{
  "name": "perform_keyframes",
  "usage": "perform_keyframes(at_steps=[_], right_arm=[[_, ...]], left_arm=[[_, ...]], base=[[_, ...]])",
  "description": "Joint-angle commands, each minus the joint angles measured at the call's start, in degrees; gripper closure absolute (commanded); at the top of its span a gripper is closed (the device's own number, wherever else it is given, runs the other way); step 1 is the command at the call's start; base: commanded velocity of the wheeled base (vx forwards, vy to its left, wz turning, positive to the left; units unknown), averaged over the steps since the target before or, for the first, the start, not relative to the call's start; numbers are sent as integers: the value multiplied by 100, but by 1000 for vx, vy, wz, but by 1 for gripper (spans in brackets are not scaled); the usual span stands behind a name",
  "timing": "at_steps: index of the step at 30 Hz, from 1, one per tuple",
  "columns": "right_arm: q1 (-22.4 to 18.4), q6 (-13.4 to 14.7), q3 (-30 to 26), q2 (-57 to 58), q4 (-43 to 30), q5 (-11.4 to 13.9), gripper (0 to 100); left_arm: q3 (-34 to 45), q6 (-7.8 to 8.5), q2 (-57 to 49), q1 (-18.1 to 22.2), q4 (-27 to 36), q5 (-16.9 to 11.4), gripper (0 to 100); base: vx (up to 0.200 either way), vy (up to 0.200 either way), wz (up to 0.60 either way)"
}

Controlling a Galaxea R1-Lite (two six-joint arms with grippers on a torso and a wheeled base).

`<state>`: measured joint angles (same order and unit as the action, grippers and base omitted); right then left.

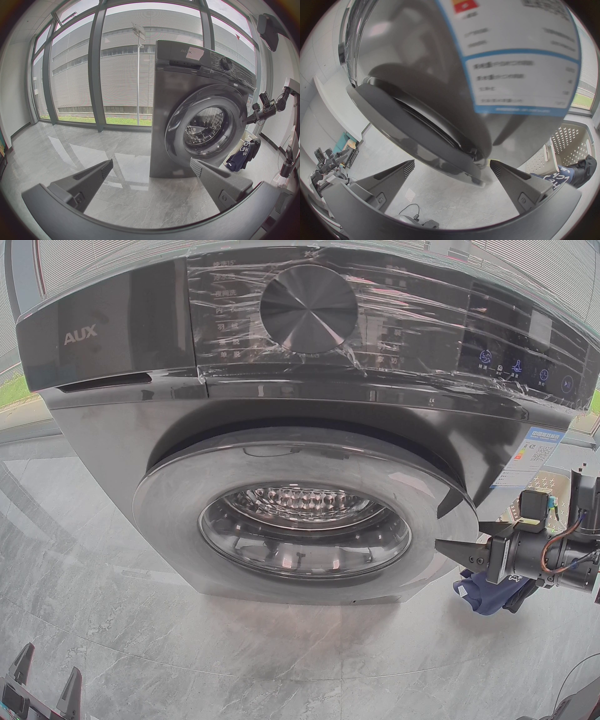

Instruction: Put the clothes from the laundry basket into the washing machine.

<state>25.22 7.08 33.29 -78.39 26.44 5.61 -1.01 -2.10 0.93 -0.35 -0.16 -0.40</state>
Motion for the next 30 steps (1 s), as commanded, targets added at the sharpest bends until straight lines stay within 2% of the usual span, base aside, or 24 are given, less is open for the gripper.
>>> perform_keyframes(at_steps=[1,6,11,12,17,22,25,28,30], right_arm=[[158,4,81,-230,1,-7,0],[396,30,2,-239,1,-16,0],[422,30,-165,-177,1,-16,0],[422,12,-438,131,-43,-16,0],[448,4,-780,412,-78,11,0],[378,4,-675,245,-16,-33,0],[141,4,-359,-221,80,-16,0],[176,4,-236,-344,177,-7,0],[194,4,-236,-362,195,11,0]], left_arm=[[101,-1,-93,0,-2,-4,0],[101,-1,-93,0,-2,-4,0],[101,-1,-93,0,-2,-4,0],[101,-1,-93,0,-11,-4,0],[101,-1,-93,0,-2,-4,0],[101,8,-93,0,-2,-4,0],[101,-1,-93,0,-2,-4,0],[101,-1,-93,0,-2,-4,0],[101,-1,-93,0,-2,-4,0]], base=[[0,0,0],[0,0,0],[0,0,0],[0,0,0],[0,0,0],[0,0,0],[-200,0,0],[-200,0,0],[0,0,0]])
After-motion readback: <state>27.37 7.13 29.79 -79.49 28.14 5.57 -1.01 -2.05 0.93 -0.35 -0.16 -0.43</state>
